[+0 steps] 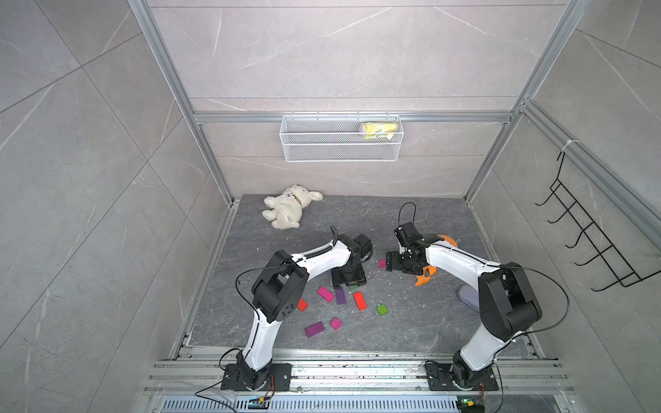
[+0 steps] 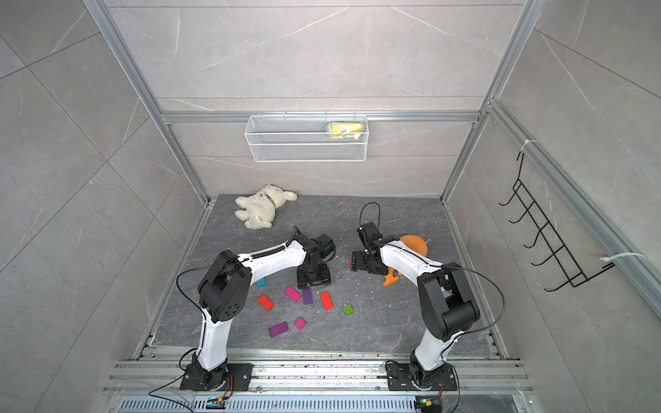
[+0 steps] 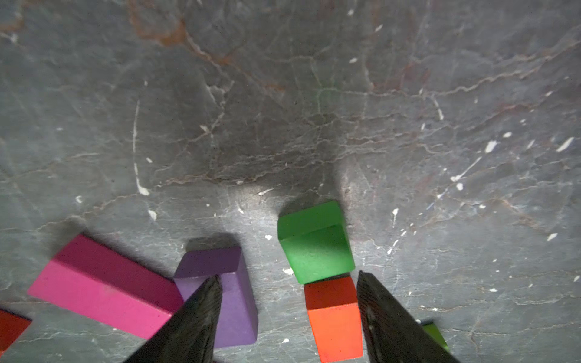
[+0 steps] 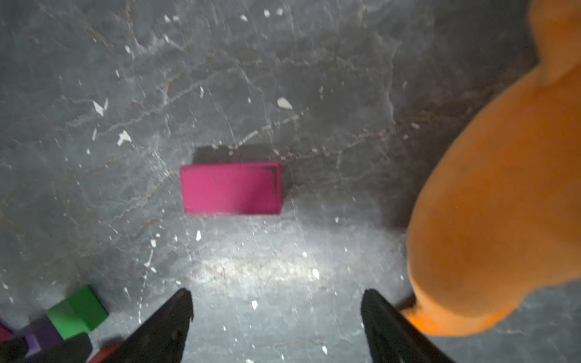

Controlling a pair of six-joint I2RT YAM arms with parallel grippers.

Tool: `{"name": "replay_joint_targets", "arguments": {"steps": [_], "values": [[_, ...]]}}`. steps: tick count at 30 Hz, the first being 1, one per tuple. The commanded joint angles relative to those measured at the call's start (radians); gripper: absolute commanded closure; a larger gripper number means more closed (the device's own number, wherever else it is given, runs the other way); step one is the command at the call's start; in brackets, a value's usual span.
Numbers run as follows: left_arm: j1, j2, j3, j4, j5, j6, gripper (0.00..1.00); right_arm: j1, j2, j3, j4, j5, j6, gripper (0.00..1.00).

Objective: Assemble the number 7 with building blocks
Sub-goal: Pick up the building block from the center of the board.

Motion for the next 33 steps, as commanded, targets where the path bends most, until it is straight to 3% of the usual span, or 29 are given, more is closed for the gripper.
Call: {"name": "replay_joint_targets", "arguments": {"steps": [1, 10, 33], "values": [[-0.002, 0.014, 0.03, 0.001, 0.015, -0.023, 0.28, -0.001, -0.074, -0.039, 0.007, -0.009, 0.014, 0.13], [-0.005, -0.024, 0.055, -0.012, -0.02, -0.038, 0.31, -0.001, -0.118, -0.091, 0.015, -0.003, 0.026, 0.13], [-0.03, 0.042, 0.075, -0.04, -0.046, -0.07, 0.36, -0.001, -0.112, -0.084, 0.02, -0.004, 0.025, 0.14]]}}
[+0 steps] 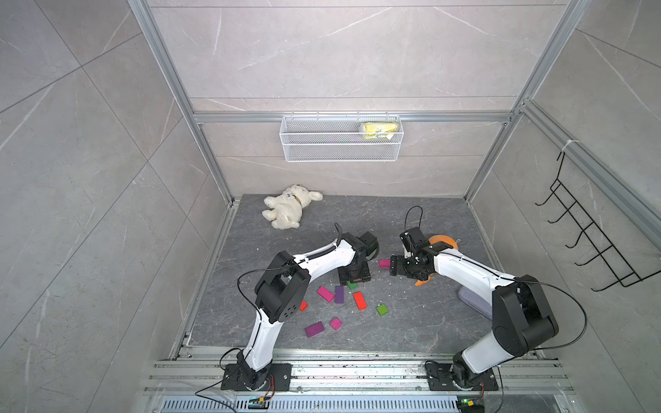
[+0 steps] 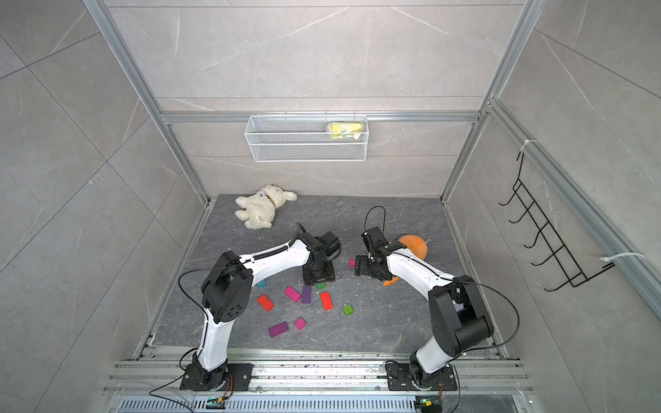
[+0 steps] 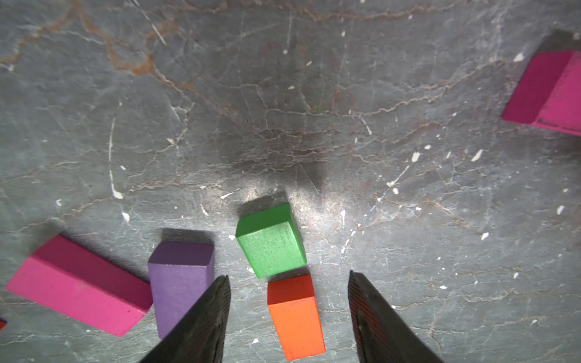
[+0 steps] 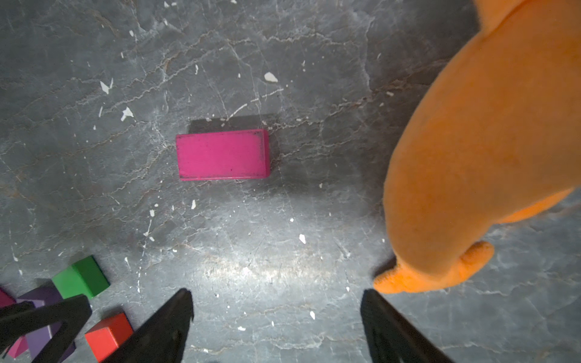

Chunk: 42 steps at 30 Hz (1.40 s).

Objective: Assemble the number 7 with building blocks
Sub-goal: Pick up the building block from the center of the board.

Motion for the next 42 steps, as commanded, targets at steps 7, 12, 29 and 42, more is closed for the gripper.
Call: {"name": "replay_joint_targets", "arguments": {"steps": [7, 12, 29, 42], "values": [[-0.001, 0.038, 0.007, -0.033, -0.014, -0.022, 0.37, 0.0, -0.01, 0.0, -0.001, -0.001, 0.017, 0.14], [0.0, 0.052, 0.01, -0.035, -0.024, -0.022, 0.41, -0.001, -0.004, 0.002, -0.004, -0.001, 0.018, 0.14], [0.02, 0.108, 0.071, -0.055, -0.064, 0.117, 0.79, -0.001, 0.003, 0.014, -0.024, 0.009, 0.022, 0.14], [0.045, 0.188, 0.26, -0.075, -0.067, 0.352, 0.85, 0.005, 0.036, 0.042, -0.031, 0.022, 0.015, 0.16]]}}
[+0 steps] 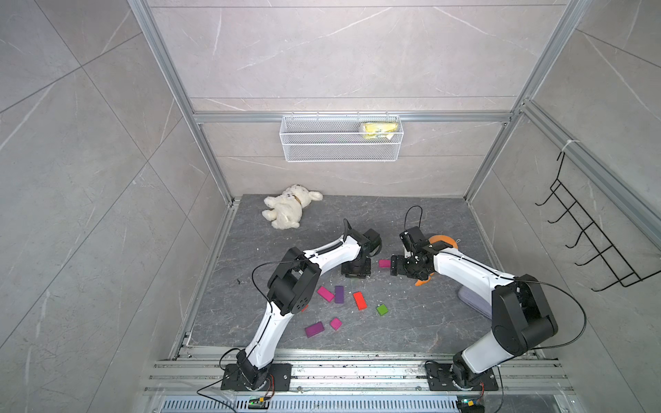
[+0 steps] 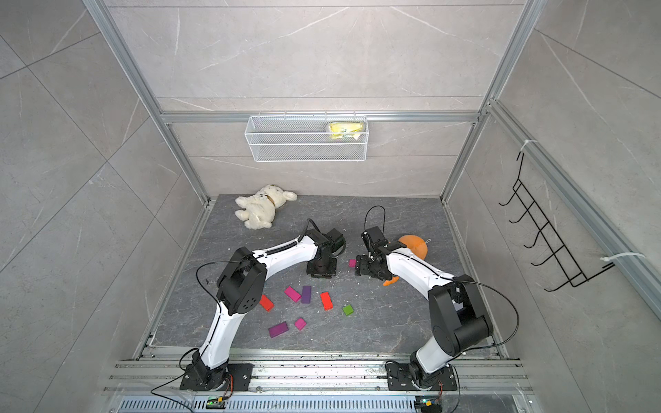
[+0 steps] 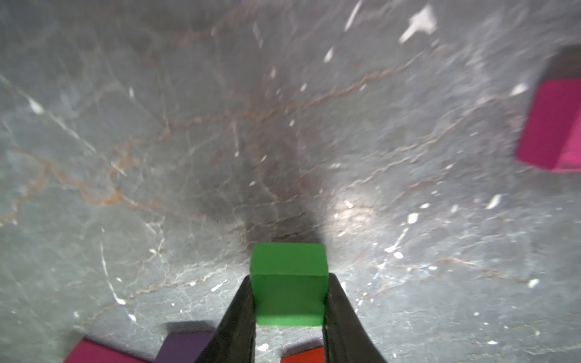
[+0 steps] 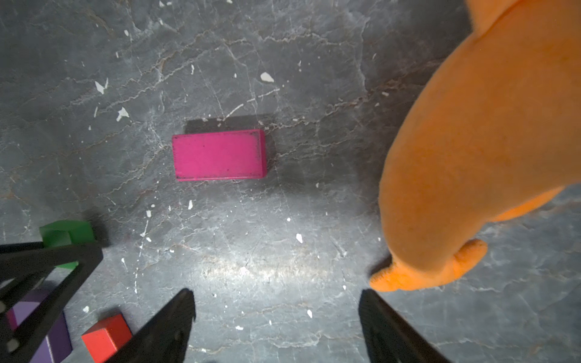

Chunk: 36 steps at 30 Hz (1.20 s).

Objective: Assemble the number 7 with building blocks
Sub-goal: Place the building block at the center of the board.

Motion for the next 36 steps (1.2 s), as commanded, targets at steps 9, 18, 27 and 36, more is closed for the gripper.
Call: {"name": "replay_joint_targets", "arguments": {"steps": [9, 18, 27, 36], "values": [[0.027, 0.146, 0.207, -0.032, 0.072, 0.087, 0.85, 0.003, 0.076, 0.03, 0.089, -0.075, -0.008, 0.16], [0.027, 0.185, 0.248, 0.018, 0.138, 0.069, 0.84, -0.014, 0.109, 0.037, 0.135, -0.096, 0.006, 0.23], [0.027, 0.192, 0.271, 0.007, 0.173, 0.055, 0.58, -0.054, 0.124, 0.044, 0.155, -0.128, 0.015, 0.34], [0.029, 0.009, 0.13, 0.094, 0.125, -0.02, 0.23, -0.054, 0.173, 0.101, 0.102, -0.122, 0.001, 0.52]]}}
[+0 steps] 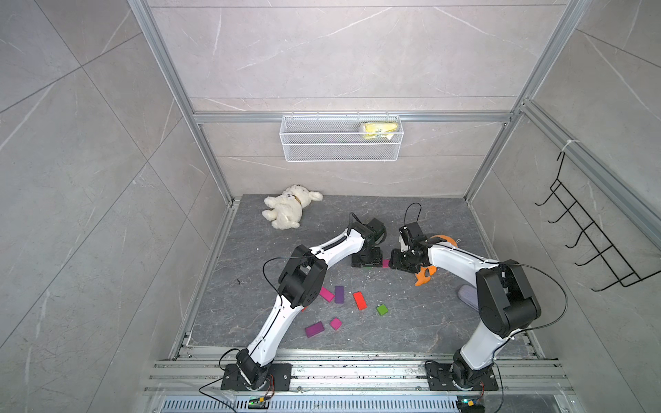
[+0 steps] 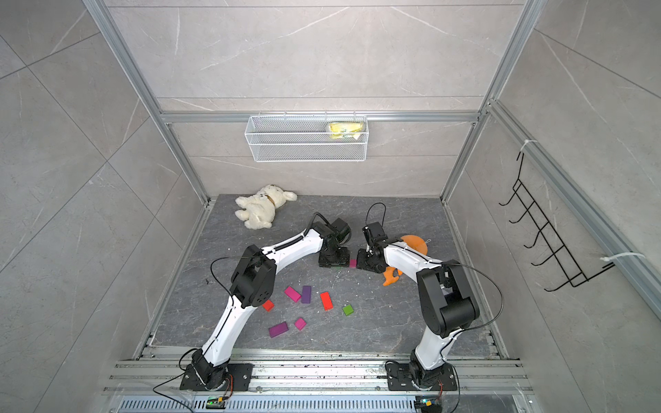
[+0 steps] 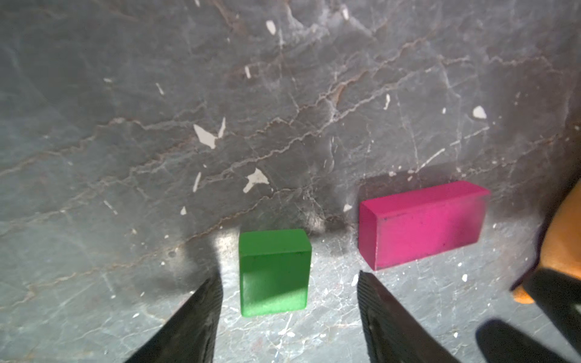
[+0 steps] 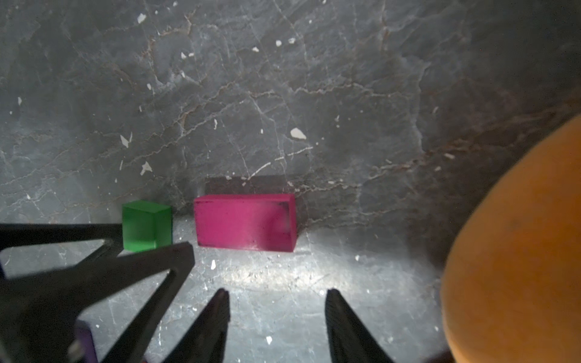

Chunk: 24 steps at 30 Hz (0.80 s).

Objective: Assemble the number 7 with building blocks
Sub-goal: Place the building block at the center of the board, then assemble the building block at the center of the board.

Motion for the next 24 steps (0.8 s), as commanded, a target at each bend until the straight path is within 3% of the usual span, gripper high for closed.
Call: {"name": "replay_joint_targets", "arguments": {"steps": [1, 4, 6, 8, 10, 17, 24], "values": [[0.006, -0.14, -0.067, 0.017, -0.047, -0.05, 0.22, 0.001, 0.025, 0.042, -0.026, -0.006, 0.002, 0.52], [0.019, -0.222, -0.131, 0.038, -0.095, -0.054, 0.21, -0.003, 0.016, 0.044, -0.01, -0.004, 0.007, 0.53], [0.044, -0.267, -0.186, 0.069, -0.084, -0.044, 0.27, -0.007, 0.02, 0.054, -0.015, 0.0, 0.005, 0.54], [0.078, -0.305, -0.264, 0.151, -0.01, -0.033, 0.48, -0.011, 0.031, 0.064, -0.025, -0.001, -0.013, 0.56], [0.109, -0.327, -0.335, 0.254, 0.073, -0.045, 0.59, -0.014, 0.043, 0.072, -0.024, -0.02, -0.044, 0.58], [0.129, -0.278, -0.371, 0.333, 0.199, -0.007, 0.51, -0.034, 0.066, 0.069, 0.0, -0.113, -0.127, 0.49], [0.129, -0.271, -0.417, 0.444, 0.268, -0.004, 0.52, -0.077, 0.079, 0.049, 0.042, -0.18, -0.087, 0.51]]}}
